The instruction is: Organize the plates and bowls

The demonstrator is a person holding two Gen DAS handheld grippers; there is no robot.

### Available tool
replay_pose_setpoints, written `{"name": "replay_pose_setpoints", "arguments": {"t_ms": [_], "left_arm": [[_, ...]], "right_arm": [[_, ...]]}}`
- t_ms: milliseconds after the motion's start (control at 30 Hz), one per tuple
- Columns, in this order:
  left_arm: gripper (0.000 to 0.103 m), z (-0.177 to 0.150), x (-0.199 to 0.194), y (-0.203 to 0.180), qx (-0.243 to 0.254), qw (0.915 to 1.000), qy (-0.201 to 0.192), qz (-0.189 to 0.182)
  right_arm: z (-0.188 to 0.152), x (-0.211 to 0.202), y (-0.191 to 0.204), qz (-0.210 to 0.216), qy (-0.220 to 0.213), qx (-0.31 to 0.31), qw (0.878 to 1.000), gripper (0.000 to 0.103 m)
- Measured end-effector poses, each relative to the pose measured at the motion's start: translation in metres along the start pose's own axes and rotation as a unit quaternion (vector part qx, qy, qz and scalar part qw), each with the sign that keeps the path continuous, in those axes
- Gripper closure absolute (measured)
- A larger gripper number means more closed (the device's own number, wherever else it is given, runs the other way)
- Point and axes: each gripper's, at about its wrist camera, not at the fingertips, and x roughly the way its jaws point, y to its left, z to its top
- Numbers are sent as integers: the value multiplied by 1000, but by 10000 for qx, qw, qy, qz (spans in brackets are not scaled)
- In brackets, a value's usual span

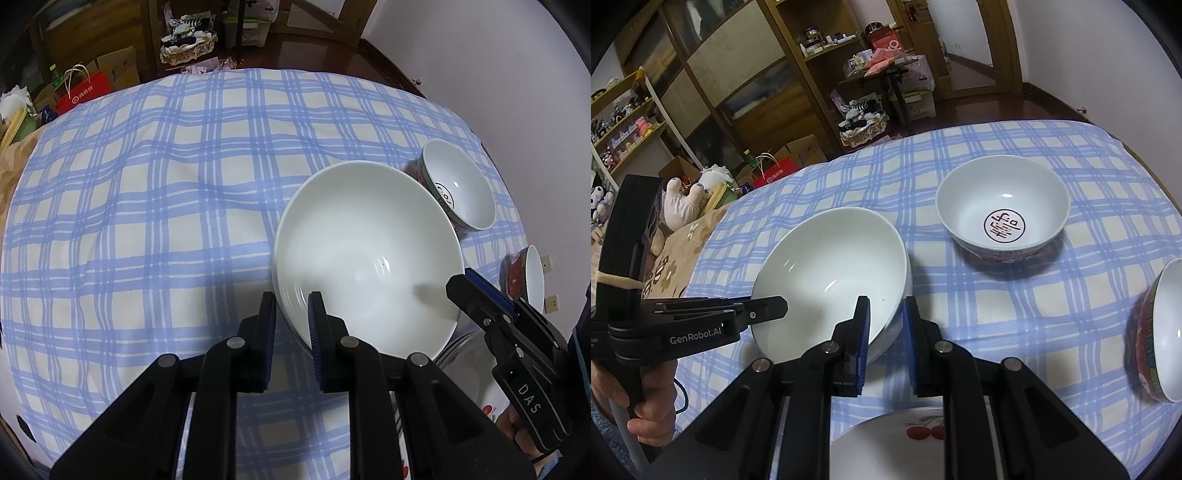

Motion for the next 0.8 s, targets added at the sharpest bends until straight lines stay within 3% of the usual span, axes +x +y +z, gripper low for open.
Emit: {"name": "replay_pose_setpoints", "arguments": {"t_ms": [467,600,733,800], "left_arm": [[80,2,-13,0,151,9997,-53,200],[76,3,-22,2,137,9996,-147,207],[62,5,-32,2,159,9990,-317,265],[55,8,-40,-2,224,9983,-450,300]], "right_arm": [[8,-13,-5,-125,-233,159,9995,84],[14,-25,-12,-268,-407,248,9985,73],[20,-39,-23,-412,-559,324,9971,69],[22,-47,-31,-498,-643,366,9960,52]]}}
